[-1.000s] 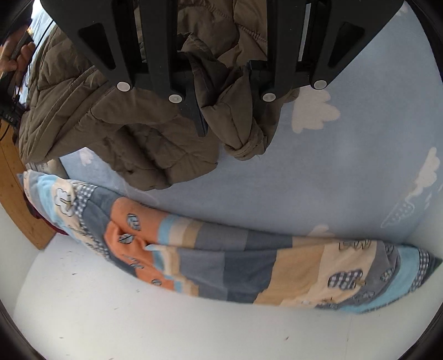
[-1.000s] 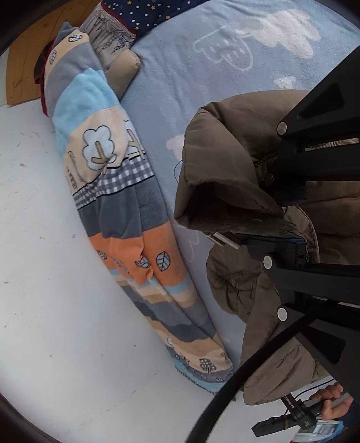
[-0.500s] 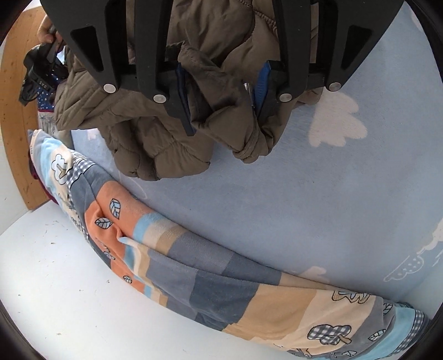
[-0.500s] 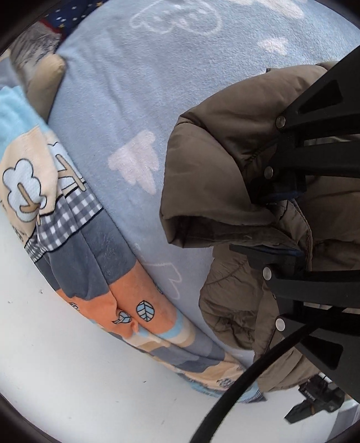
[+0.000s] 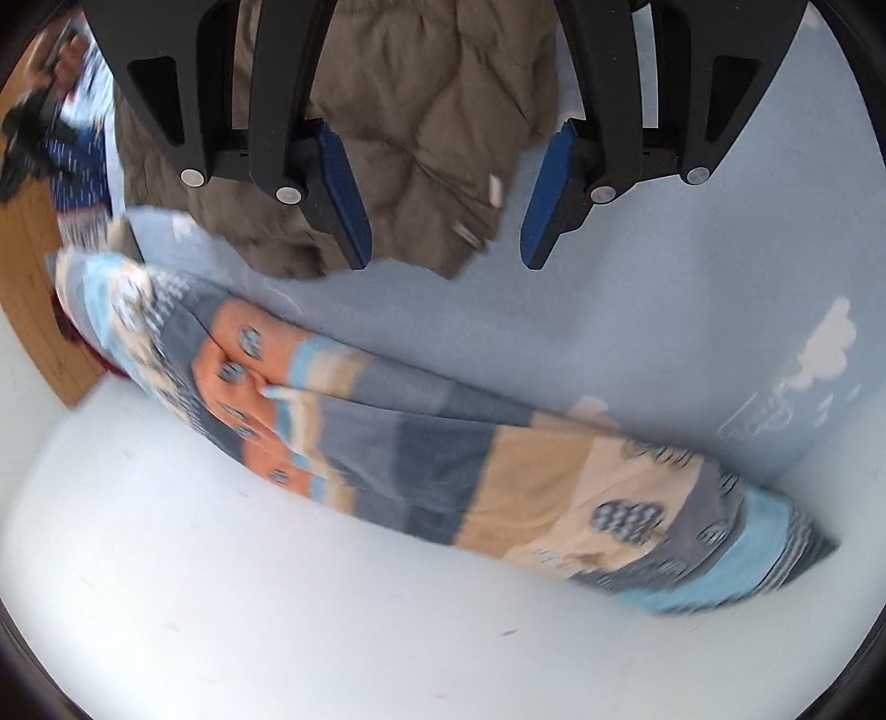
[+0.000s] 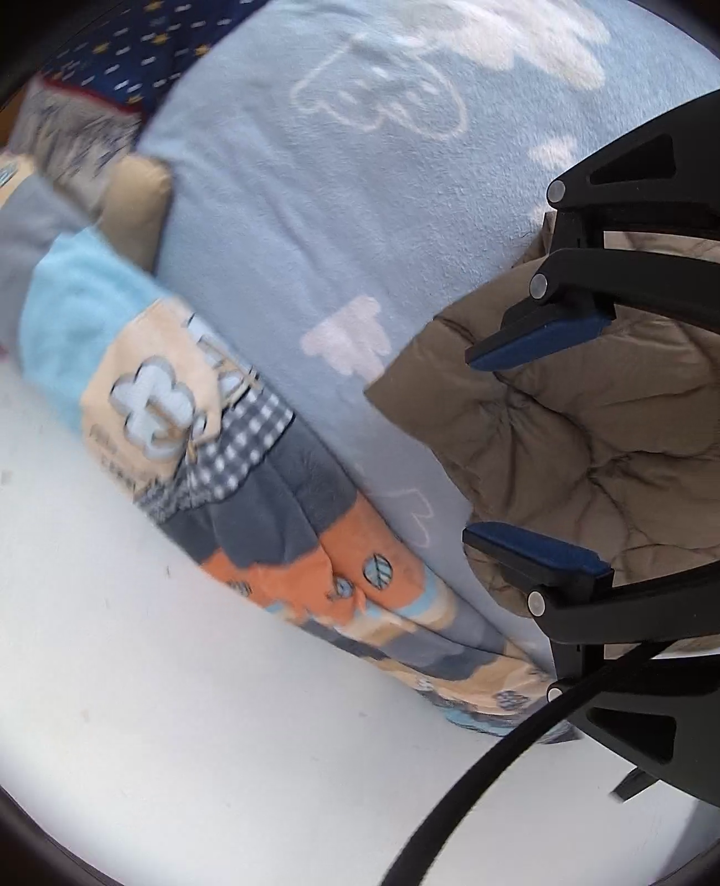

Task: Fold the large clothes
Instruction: 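Open both grippers and lift them off the folded jacket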

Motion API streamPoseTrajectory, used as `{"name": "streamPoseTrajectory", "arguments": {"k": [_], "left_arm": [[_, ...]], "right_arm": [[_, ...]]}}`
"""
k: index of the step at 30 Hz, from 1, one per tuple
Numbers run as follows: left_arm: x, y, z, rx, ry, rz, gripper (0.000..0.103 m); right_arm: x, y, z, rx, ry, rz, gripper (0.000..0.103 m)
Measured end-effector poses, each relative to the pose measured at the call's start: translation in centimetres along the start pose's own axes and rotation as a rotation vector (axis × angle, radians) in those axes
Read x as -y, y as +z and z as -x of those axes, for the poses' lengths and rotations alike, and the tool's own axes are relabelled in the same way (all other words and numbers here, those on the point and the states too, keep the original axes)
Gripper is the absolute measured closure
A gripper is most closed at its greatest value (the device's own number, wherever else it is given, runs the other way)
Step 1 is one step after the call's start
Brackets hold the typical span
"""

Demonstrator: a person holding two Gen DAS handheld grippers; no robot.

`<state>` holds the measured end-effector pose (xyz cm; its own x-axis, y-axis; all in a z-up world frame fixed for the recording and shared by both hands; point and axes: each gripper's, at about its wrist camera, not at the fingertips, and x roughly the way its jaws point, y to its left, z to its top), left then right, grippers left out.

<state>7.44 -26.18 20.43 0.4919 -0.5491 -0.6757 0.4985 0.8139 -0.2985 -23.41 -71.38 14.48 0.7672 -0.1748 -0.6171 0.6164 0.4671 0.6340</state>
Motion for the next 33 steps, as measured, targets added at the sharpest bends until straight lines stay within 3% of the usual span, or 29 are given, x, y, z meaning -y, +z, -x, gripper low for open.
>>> {"name": "streamPoseTrajectory", "arguments": {"k": [3,4,8,10,12,16,20,27,33], "left_arm": [[3.9,-3.5,2.1,0.003,-0.052,-0.167,0.048],[5.8,-5.7,3.0,-0.007,-0.102,-0.233,0.048],[11.1,-12.6,4.1,-0.074,-0.187,-0.407,0.048],[13.6,-15.6,3.2,-0.109,-0.193,-0.472,0.048],[15.1,-17.1,1.5,-0.141,-0.185,-0.523,0.048],[15.3,-17.7,-3.3,-0.232,-0.089,-0.472,0.048],[14.8,-17.5,-7.1,-0.276,-0.042,-0.445,0.045],[14.7,-17.3,-8.4,-0.313,-0.043,-0.398,0.045],[14.6,-17.3,-8.0,-0.314,-0.027,-0.364,0.045]], "right_arm": [[-3.1,-3.0,2.4,-0.003,0.005,0.197,0.048],[-4.0,-4.3,3.2,-0.001,0.006,0.252,0.050],[-6.0,-10.2,5.6,-0.007,0.011,0.413,0.056],[-6.8,-13.6,5.9,-0.029,-0.016,0.495,0.065],[-7.4,-16.2,5.6,-0.054,-0.042,0.562,0.066],[-8.4,-19.7,2.6,-0.085,-0.124,0.700,0.066],[-5.5,-19.2,-2.3,-0.160,-0.176,0.636,0.069],[-2.4,-17.3,-4.5,-0.192,-0.168,0.545,0.071],[-2.4,-17.5,-4.6,-0.185,-0.188,0.550,0.071]]}}
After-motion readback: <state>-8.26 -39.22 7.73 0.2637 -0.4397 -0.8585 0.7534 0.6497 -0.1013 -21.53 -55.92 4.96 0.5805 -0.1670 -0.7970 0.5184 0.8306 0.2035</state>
